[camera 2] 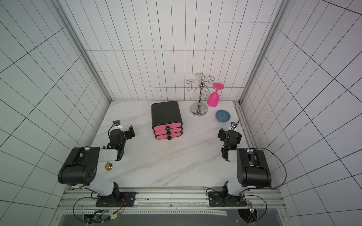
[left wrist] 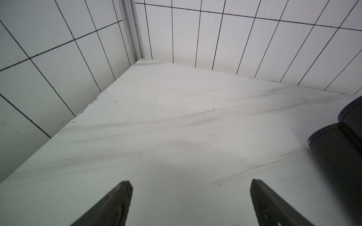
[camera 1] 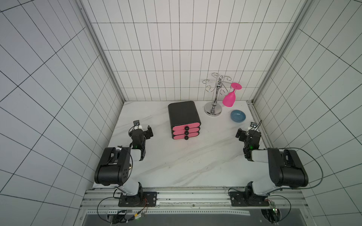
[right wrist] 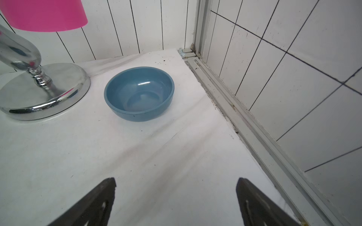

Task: Take the cookies out of the drawer
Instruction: Open the drawer in the storage box.

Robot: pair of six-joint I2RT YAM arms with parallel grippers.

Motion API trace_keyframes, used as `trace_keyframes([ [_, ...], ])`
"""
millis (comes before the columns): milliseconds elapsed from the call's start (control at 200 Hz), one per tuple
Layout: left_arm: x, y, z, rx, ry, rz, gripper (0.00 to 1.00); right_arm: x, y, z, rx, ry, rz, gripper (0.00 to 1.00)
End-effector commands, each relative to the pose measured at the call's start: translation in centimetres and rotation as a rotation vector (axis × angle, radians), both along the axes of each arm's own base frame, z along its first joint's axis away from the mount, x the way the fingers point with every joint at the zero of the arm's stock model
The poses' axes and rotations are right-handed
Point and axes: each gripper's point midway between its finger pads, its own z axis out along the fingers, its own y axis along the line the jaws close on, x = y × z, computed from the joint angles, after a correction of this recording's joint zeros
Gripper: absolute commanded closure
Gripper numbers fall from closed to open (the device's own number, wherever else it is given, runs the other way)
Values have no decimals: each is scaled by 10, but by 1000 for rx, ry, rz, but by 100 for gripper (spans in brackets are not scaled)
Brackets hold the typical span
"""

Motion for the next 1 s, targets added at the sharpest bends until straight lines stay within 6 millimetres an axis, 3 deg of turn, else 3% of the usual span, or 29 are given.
trace_keyframes([
  [0, 5, -2, 13, 6, -33, -11, 2, -1, -3, 2, 2, -9, -13, 1],
  [410, 5, -1, 15, 4, -35, -6, 2, -1, -8, 9, 8, -9, -45, 1],
  [525, 6, 1, 41, 23, -69, 17, 2, -2, -15, 40, 3, 35, -106, 1],
  [585, -4, -5, 70, 40, -95, 21, 2, -11, -20, 60, 119, 108, -178, 1],
  [650, -19, -16, 107, 22, -138, -15, 2, -21, 2, 86, 244, 148, -118, 1],
  [705, -32, -22, 137, 3, -161, -28, 2, -32, 31, 109, 369, 135, -16, 1],
  [780, -48, -40, 173, -9, -172, -83, 2, -55, 60, 133, 476, 111, 35, 1],
  [910, -67, -105, 219, 31, -139, -348, 2, -94, 118, 142, 778, 171, 106, 1],
  [995, -62, -137, 241, 48, -63, -432, 2, -113, 170, 143, 1006, 194, 188, 0],
])
